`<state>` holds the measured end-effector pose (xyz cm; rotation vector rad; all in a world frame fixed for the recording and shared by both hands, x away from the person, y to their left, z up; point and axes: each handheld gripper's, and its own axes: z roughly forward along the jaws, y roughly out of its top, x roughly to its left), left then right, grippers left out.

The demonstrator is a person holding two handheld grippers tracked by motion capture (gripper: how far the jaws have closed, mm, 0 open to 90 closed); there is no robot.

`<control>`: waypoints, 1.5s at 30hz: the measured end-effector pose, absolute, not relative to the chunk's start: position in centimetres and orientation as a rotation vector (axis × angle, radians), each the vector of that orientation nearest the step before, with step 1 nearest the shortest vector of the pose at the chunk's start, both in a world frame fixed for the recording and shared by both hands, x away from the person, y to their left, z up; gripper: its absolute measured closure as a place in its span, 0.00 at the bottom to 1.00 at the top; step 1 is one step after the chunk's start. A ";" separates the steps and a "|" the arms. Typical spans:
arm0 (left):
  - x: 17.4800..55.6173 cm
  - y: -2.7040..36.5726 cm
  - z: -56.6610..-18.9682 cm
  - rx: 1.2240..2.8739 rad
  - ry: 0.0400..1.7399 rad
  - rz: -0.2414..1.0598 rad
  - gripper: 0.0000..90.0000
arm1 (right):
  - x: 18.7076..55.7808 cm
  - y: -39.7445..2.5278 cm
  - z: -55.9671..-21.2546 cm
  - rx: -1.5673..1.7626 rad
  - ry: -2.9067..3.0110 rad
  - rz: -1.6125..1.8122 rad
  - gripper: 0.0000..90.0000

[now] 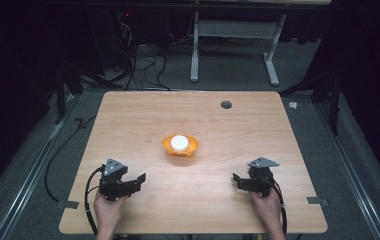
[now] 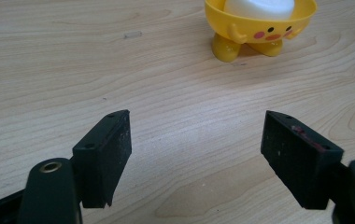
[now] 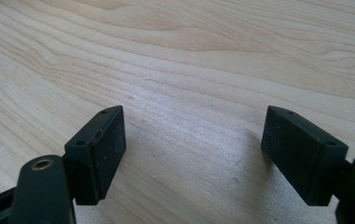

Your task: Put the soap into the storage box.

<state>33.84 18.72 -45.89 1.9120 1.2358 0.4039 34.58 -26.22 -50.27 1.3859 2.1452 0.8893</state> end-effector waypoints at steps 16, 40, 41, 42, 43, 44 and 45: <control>34.0 18.1 -46.9 1.936 1.245 0.387 0.28 | 34.6 -26.2 -50.3 1.386 2.145 0.889 0.25; 34.6 17.3 -48.7 1.976 1.268 0.360 0.28 | 34.6 -26.2 -50.3 1.386 2.146 0.889 0.25; 34.6 17.2 -48.8 1.977 1.270 0.362 0.28 | 34.6 -26.2 -50.3 1.387 2.145 0.889 0.25; 34.7 17.2 -48.8 1.981 1.270 0.362 0.28 | 34.6 -26.2 -50.3 1.387 2.145 0.889 0.25; 34.7 17.2 -48.9 1.980 1.271 0.365 0.28 | 34.6 -26.2 -50.3 1.387 2.145 0.889 0.25; 34.7 17.1 -49.0 1.981 1.272 0.367 0.28 | 34.6 -26.2 -50.3 1.386 2.145 0.889 0.25; 34.7 17.1 -49.1 1.982 1.273 0.369 0.28 | 34.6 -26.2 -50.3 1.386 2.145 0.889 0.25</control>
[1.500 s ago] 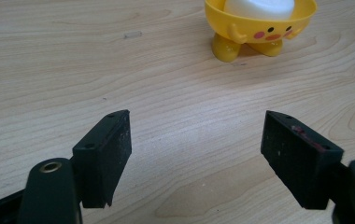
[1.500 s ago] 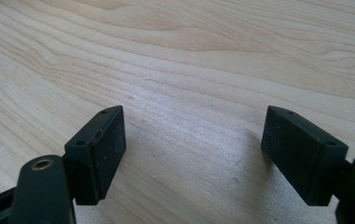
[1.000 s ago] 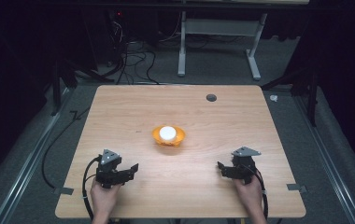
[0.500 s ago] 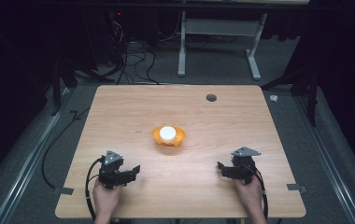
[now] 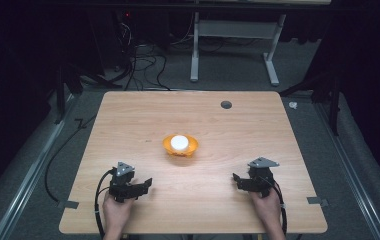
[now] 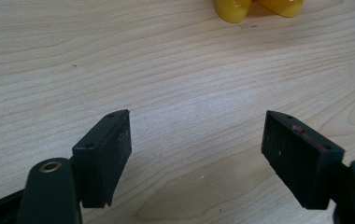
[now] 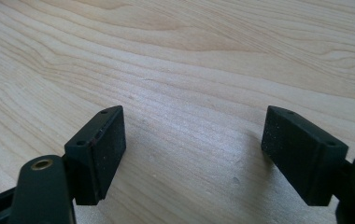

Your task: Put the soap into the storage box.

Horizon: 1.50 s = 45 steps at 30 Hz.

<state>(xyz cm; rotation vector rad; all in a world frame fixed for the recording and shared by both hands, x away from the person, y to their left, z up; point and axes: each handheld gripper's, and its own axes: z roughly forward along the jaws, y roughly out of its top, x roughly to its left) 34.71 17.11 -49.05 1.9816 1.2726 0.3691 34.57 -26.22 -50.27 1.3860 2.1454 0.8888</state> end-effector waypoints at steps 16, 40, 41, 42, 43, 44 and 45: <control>34.8 16.4 -49.9 2.003 1.268 0.424 0.28 | 34.6 -26.2 -50.3 1.386 2.146 0.889 0.25; 34.7 15.4 -50.7 2.042 1.209 0.510 0.22 | 34.5 -26.2 -50.3 1.389 2.145 0.888 0.25; 34.7 15.4 -50.7 2.043 1.210 0.508 0.22 | 34.5 -26.2 -50.3 1.390 2.144 0.889 0.25; 34.7 15.4 -50.7 2.042 1.211 0.509 0.22 | 34.5 -26.2 -50.3 1.390 2.145 0.890 0.25; 34.7 15.4 -50.7 2.042 1.212 0.509 0.22 | 34.5 -26.2 -50.3 1.391 2.144 0.888 0.25; 34.7 15.4 -50.7 2.041 1.214 0.509 0.22 | 34.5 -26.2 -50.3 1.392 2.144 0.889 0.25; 34.7 15.3 -50.7 2.041 1.216 0.510 0.22 | 34.5 -26.2 -50.3 1.392 2.143 0.890 0.25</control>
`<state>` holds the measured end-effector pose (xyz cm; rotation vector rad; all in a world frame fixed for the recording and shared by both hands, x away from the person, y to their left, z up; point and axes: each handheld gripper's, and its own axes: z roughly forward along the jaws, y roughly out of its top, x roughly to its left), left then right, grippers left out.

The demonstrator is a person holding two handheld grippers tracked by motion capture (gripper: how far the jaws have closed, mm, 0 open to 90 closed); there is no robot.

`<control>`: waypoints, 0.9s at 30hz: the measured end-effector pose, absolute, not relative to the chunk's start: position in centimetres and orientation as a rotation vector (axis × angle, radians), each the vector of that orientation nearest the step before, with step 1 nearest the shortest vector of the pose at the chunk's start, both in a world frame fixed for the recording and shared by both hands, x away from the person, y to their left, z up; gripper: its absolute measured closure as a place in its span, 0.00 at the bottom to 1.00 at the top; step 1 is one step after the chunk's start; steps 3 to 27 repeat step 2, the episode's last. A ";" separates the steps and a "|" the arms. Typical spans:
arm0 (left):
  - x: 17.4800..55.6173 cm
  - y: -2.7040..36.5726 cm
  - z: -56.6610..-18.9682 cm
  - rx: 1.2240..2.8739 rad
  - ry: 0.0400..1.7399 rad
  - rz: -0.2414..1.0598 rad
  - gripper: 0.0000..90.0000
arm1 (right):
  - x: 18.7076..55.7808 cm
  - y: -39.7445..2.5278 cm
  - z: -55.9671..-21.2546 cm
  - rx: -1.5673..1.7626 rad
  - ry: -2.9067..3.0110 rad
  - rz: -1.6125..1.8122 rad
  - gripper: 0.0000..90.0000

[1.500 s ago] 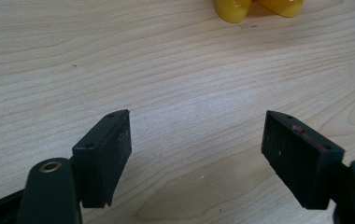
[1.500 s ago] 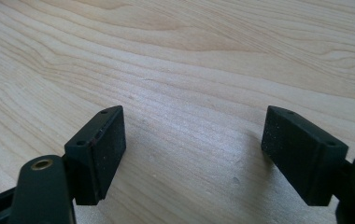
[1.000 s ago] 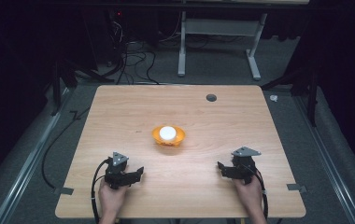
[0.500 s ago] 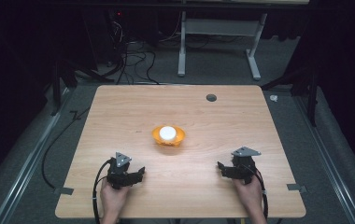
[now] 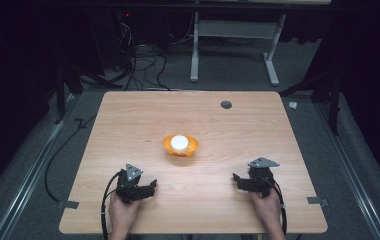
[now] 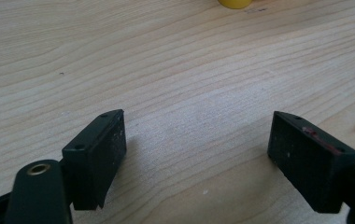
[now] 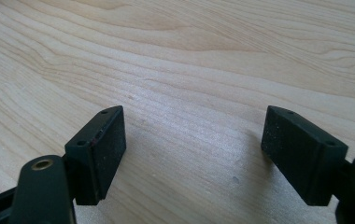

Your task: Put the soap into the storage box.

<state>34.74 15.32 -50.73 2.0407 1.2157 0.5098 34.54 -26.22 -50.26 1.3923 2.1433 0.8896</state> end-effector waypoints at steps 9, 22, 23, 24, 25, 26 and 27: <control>34.7 15.3 -50.7 2.040 1.216 0.511 0.21 | 34.5 -26.2 -50.3 1.392 2.141 0.888 0.25; 34.7 15.3 -50.7 2.040 1.216 0.511 0.21 | 34.5 -26.2 -50.3 1.392 2.141 0.888 0.25; 34.7 15.3 -50.7 2.040 1.216 0.511 0.21 | 34.5 -26.2 -50.3 1.392 2.141 0.888 0.25; 34.7 15.3 -50.7 2.040 1.216 0.511 0.21 | 34.5 -26.2 -50.3 1.392 2.141 0.888 0.25; 34.7 15.3 -50.7 2.040 1.216 0.511 0.21 | 34.5 -26.2 -50.3 1.392 2.141 0.888 0.25; 34.7 15.3 -50.7 2.040 1.216 0.511 0.21 | 34.5 -26.2 -50.3 1.392 2.141 0.888 0.25; 34.7 15.3 -50.7 2.040 1.216 0.511 0.21 | 34.5 -26.2 -50.3 1.392 2.141 0.888 0.25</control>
